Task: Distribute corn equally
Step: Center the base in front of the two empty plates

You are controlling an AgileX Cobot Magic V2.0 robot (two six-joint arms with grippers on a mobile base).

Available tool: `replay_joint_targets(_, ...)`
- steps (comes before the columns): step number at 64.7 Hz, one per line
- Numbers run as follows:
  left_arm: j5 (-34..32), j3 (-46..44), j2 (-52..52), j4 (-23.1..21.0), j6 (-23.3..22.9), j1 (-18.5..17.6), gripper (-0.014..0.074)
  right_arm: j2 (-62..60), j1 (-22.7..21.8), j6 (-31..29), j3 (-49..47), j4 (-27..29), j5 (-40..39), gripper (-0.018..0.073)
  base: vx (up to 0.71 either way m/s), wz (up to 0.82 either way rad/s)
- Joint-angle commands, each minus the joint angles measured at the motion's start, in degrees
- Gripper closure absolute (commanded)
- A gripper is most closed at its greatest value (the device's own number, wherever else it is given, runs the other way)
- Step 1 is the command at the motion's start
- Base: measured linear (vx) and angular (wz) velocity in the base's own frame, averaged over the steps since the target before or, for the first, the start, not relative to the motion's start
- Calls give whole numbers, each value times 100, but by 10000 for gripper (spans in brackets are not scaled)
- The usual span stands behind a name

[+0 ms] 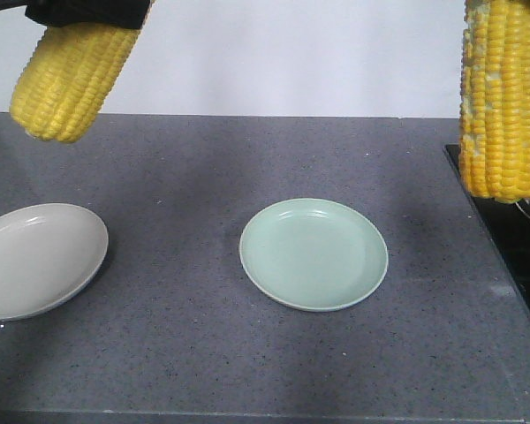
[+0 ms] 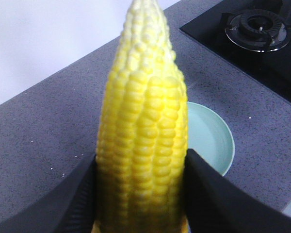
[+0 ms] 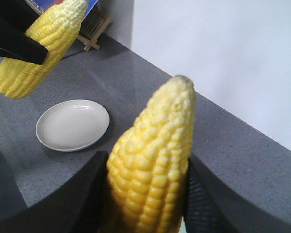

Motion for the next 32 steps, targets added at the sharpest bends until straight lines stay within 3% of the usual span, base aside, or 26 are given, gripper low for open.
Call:
replay_joint_targets(1,-189,-159,-155,-76,-55,7,604,-87,-19,-30,-141,267,-212,564,5,7)
replay_joint_targets(32,-189,-159,-155,-76,-55,7,604,-87,-19,-30,-141,267,-212,564,4,5)
